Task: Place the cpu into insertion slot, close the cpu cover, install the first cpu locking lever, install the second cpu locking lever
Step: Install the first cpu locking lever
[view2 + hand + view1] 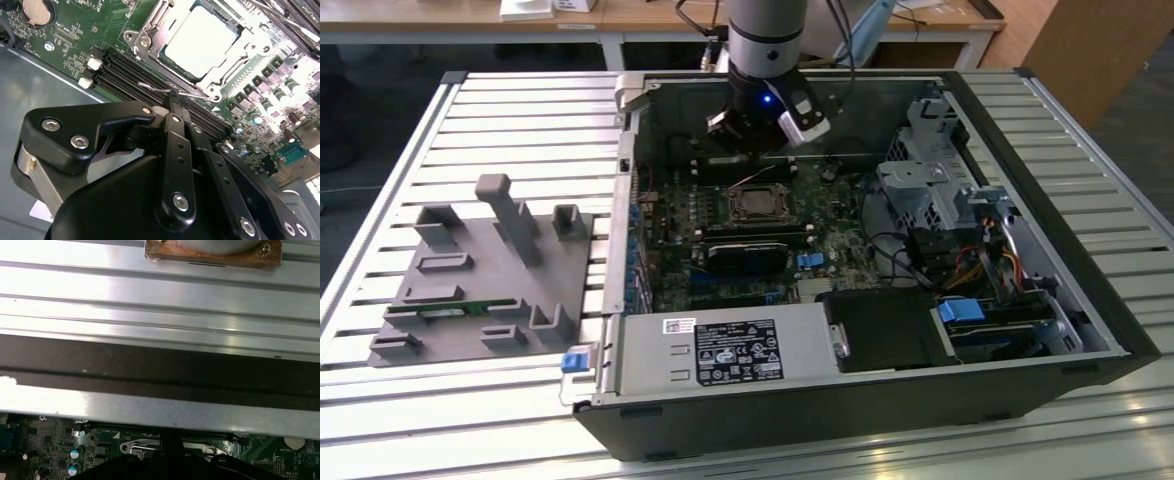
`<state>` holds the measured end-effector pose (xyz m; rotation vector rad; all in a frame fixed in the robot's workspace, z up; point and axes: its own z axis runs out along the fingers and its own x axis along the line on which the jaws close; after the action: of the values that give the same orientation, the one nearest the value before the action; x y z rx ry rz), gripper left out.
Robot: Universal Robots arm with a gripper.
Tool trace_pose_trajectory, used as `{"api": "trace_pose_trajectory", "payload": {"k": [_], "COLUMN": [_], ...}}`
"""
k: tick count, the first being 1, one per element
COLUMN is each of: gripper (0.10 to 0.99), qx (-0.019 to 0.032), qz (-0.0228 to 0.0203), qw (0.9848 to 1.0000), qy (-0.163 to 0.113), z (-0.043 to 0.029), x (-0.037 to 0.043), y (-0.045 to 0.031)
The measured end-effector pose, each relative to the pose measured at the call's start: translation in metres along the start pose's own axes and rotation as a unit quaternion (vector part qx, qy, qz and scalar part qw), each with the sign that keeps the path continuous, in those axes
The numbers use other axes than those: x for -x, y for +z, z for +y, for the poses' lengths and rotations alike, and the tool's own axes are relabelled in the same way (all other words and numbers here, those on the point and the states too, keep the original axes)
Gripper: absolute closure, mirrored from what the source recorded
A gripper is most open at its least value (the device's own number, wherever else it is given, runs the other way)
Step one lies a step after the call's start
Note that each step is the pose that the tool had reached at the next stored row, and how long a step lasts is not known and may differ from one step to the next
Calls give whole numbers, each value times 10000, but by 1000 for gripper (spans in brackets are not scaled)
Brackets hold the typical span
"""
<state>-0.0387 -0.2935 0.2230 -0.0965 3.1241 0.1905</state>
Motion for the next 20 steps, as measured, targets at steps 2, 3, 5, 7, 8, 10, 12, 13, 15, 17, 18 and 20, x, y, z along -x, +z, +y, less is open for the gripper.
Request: {"api": "trace_pose_trajectory", "payload": {"k": [2,3,5,7,8,10,12,13,15,17,18,20], "gripper": [973,973,973,973,973,973,973,973,973,973,973,973], "qx": [-1,-1,-1,-1,-1,0,-1,-1,-1,-2,-2,-1], "qz": [-2,-3,-4,-5,-5,-6,-6,-6,-7,-6,-6,-8], "qw": [10000,10000,10000,10000,10000,10000,10000,10000,10000,10000,10000,10000], "qy": [23,32,40,45,47,51,55,56,57,58,60,64], "z": [-1,-2,-4,-6,-7,-9,-8,-7,-6,-4,-4,-6], "x": [10,17,35,55,66,94,112,119,132,149,162,180], "y": [8,11,16,21,23,27,32,35,42,51,57,70]}}
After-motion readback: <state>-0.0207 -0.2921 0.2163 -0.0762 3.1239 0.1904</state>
